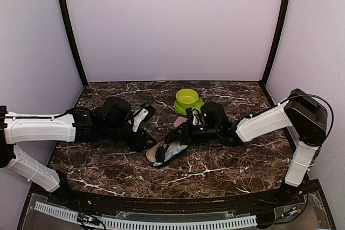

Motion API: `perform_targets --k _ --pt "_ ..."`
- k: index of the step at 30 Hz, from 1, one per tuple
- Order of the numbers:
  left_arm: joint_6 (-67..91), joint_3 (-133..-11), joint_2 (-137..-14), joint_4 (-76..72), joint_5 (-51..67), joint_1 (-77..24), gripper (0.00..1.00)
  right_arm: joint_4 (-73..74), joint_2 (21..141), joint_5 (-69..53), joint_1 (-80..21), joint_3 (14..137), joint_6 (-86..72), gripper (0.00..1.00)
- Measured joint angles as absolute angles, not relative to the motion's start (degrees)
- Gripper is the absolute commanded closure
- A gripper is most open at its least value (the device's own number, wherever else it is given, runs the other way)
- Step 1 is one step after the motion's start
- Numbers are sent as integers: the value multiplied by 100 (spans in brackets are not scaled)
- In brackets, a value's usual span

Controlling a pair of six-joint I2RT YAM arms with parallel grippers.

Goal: Organize the sunglasses
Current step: Place the sunglasses in the sunglasses case.

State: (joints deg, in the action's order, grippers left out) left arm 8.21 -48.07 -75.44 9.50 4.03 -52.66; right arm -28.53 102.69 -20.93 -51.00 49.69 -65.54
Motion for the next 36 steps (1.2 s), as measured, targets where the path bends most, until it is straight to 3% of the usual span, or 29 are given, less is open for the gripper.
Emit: perform_targets --k 36 --pt "1153 -5461 -8744 976 -191 -5266 40 -3323 10237 -1684 -5262 4283 -7255 76"
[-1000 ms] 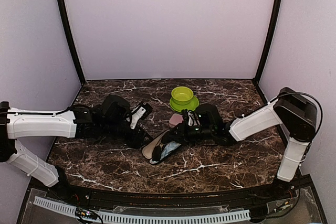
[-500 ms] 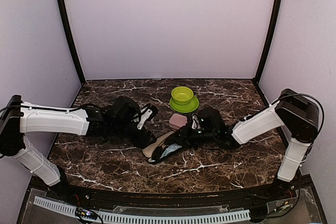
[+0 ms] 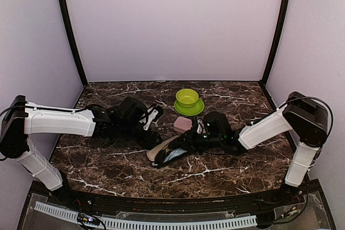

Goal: Organize the sunglasses
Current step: Place the sunglasses in the sunglasses case.

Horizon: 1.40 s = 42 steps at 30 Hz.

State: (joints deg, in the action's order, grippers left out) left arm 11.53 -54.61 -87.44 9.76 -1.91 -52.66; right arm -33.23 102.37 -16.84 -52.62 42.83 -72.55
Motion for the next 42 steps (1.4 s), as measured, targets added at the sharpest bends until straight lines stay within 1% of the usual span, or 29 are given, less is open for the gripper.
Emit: perform_targets --k 26,42 --pt "1166 -5461 -8759 996 -270 -5266 40 -3299 10038 -1586 -5446 4075 -7494 76" --pt "1168 -5459 -8803 958 -261 -5266 40 -2978 9738 -1319 -5586 3863 -7428 72"
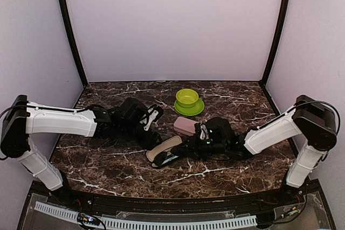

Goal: Organize the sunglasses
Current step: Place the sunglasses in the sunglasses case.

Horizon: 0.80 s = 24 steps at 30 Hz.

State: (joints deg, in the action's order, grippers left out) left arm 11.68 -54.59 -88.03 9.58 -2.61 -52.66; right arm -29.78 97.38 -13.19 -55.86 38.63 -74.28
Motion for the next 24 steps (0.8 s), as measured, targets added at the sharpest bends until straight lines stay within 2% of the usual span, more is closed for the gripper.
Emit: perform_targets --k 18,24 --pt "1135 -5413 -8938 843 67 -5266 41 -2738 9719 -1184 -5666 3778 -7264 63" --pt "1092 -5406 -9094 825 403 -5266 47 -2620 9717 -1170 -5671 3778 -7179 62"
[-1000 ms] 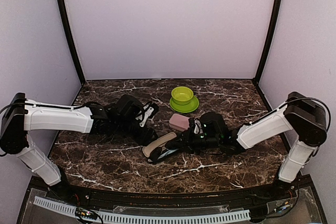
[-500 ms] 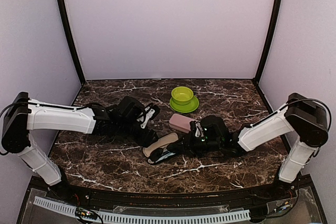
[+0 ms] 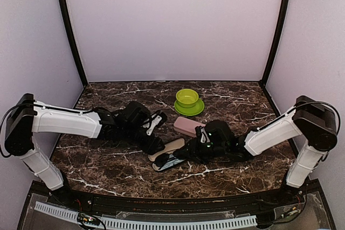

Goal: Organize the sunglasses
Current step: Place the sunglasses in the sunglasses case.

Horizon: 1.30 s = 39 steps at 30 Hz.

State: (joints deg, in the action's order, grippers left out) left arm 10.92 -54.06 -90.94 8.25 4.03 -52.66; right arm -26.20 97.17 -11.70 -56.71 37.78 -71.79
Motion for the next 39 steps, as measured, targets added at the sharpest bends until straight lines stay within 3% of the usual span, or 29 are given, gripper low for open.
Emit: perform_targets --k 8,15,25,39 --pt "1044 -5406 -9188 821 816 -5266 63 -2541 9717 -1160 -5675 3778 -7091 60" --pt "1007 -5408 -9378 825 956 -5266 71 -2521 9717 -1151 -5675 3778 -7072 60" --pt "954 -5408 -9395 873 965 -5266 79 -2521 9717 -1125 -5675 3778 -7057 59" --pt "766 -5551 -9395 1127 530 -5470 82 -2543 9717 -1092 -5675 3780 -7030 52"
